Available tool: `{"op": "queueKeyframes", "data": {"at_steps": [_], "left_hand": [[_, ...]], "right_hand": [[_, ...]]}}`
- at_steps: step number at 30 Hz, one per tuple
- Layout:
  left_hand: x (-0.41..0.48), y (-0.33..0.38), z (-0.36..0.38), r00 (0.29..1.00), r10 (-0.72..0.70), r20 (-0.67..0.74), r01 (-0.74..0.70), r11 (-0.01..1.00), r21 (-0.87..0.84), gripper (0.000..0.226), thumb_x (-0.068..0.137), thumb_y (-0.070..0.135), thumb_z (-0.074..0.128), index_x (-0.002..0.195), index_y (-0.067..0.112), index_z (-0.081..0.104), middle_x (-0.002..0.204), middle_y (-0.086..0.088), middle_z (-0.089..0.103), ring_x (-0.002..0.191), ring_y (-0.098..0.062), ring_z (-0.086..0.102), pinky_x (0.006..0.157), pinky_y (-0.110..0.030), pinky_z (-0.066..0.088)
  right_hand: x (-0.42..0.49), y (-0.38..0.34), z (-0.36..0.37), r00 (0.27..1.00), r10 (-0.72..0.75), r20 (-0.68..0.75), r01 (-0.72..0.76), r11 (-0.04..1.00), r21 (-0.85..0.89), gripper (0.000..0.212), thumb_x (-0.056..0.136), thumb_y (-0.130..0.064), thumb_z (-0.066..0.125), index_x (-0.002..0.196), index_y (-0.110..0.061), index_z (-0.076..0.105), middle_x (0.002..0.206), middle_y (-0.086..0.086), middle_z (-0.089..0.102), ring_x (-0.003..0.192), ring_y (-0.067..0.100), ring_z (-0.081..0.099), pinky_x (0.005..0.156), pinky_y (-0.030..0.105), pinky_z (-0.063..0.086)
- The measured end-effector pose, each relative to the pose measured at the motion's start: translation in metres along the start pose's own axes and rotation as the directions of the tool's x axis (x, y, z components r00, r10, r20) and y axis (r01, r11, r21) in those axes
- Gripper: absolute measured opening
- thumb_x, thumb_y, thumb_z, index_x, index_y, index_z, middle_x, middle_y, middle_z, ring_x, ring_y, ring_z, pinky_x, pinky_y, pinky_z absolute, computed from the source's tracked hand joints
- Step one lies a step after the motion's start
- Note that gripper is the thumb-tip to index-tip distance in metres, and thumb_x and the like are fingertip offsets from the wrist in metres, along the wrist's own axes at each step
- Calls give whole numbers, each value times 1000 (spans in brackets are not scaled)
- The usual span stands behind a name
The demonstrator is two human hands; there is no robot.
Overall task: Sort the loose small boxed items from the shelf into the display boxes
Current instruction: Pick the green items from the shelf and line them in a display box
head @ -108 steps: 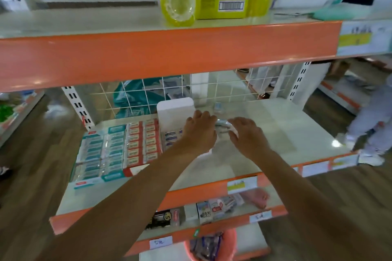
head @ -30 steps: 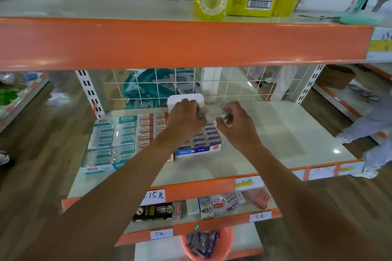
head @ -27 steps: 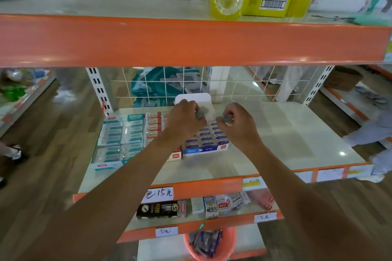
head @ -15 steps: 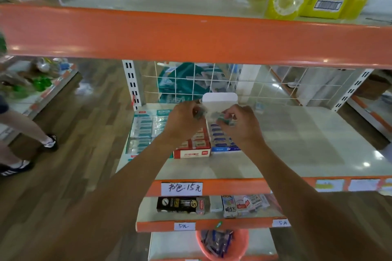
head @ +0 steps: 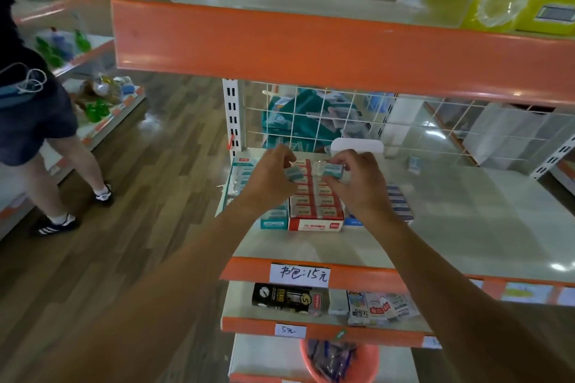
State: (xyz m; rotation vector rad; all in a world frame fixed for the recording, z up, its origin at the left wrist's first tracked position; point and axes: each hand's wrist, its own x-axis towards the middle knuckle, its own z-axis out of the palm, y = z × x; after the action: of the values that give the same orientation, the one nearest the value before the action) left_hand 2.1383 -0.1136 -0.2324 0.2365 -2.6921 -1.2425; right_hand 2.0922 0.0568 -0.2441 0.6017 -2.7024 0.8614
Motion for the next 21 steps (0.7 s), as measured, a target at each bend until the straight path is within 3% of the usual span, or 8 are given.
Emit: {"op": "queueKeyframes", "data": {"at_steps": [5, 11, 14, 18, 21], "left_hand": [[-7, -13, -16, 999, 36, -1, -36, 997, 70, 30, 79, 6, 74, 96, 21, 54, 96, 6, 61, 88, -14, 60, 65, -12, 45], [-18, -32, -38, 996, 63, 57, -76, 962, 261, 24, 81, 10, 71, 101, 19, 61, 107, 4, 64, 95, -15, 58, 81, -21, 44], [-21, -44, -45, 990, 50, 133, -86, 957, 278, 21, 81, 10, 72, 93, 22, 60, 103, 4, 66, 89, -13, 59, 73, -14, 44], [-31, -55, -52, 981, 31, 194, -89, 951, 295, 21, 80, 18, 75, 97, 20, 63, 93, 12, 60, 81, -6, 55, 55, -1, 37], [-34, -61, -53, 984, 61, 169, -120, 923, 366, 22, 82, 16, 71, 103, 19, 65, 105, 7, 64, 84, -6, 52, 55, 2, 34]], "right_hand": [[0, -16, 6, 999, -52, 15, 51, 998, 45, 30, 82, -27, 75, 105, -16, 58, 107, 6, 53, 96, 18, 53, 74, 21, 40], [-5, -29, 20, 989, -119, 83, 115, 992, 54, 29, 81, -27, 75, 102, -15, 59, 109, 7, 54, 97, 16, 54, 76, 19, 42], [-7, -31, 31, 985, -146, 96, 143, 989, 41, 30, 79, -28, 77, 101, -16, 60, 107, 7, 54, 97, 20, 55, 75, 22, 41], [-10, -38, 40, 977, -203, 70, 199, 978, 67, 29, 77, -26, 79, 96, -15, 61, 96, -3, 48, 93, 26, 56, 79, 40, 52], [-12, -41, 44, 973, -218, 78, 213, 975, 64, 28, 76, -26, 79, 95, -14, 62, 95, -5, 46, 93, 21, 53, 78, 39, 50]]}}
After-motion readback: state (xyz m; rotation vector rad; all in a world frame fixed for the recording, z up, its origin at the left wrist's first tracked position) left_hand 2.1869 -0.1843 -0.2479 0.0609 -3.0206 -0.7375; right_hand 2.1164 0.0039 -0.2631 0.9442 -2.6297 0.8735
